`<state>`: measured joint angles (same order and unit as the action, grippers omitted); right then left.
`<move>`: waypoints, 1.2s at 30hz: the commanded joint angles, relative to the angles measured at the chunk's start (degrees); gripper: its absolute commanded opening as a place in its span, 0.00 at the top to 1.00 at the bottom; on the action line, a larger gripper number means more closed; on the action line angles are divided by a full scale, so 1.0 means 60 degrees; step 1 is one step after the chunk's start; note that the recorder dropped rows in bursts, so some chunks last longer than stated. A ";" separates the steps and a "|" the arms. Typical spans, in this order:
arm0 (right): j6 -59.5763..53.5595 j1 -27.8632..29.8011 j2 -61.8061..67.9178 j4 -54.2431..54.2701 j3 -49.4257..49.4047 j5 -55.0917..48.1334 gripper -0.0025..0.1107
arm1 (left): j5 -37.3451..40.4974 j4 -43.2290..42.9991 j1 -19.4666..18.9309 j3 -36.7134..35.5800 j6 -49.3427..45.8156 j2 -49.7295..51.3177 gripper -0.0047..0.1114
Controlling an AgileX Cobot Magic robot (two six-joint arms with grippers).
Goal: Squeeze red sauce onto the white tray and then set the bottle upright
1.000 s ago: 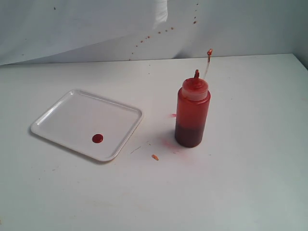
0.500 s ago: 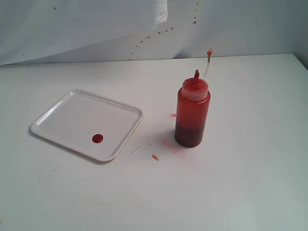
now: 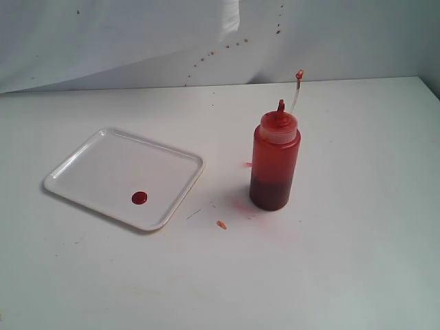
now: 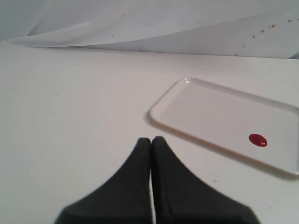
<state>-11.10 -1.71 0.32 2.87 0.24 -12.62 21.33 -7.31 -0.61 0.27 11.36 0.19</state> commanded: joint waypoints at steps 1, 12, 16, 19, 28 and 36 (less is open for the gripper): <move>-0.0076 0.0063 -0.0053 0.0021 -0.0040 -0.1004 0.98 | -0.0099 0.0087 -0.0036 -0.0046 0.0063 -0.0032 0.96; 0.0222 0.0063 -0.0053 0.0021 -0.0040 -0.1192 0.98 | -0.0099 0.0087 -0.0036 -0.0046 0.0063 -0.0032 0.96; 0.0246 0.0063 -0.0053 0.0021 -0.0040 -0.1192 0.98 | -0.0099 0.0087 -0.0036 -0.0046 0.0063 -0.0032 0.96; 0.0246 0.0063 -0.0053 0.0021 -0.0040 -0.1192 0.98 | -0.0099 0.0087 -0.0036 -0.0046 0.0063 -0.0032 0.96; 0.0246 0.0063 -0.0053 0.0021 -0.0040 -0.1192 0.98 | -0.0099 0.0087 -0.0036 -0.0046 0.0063 -0.0032 0.96; 0.0243 0.0063 -0.0053 0.0021 -0.0040 -0.1175 0.98 | -0.0099 0.0087 -0.0036 -0.0046 0.0063 -0.0032 0.96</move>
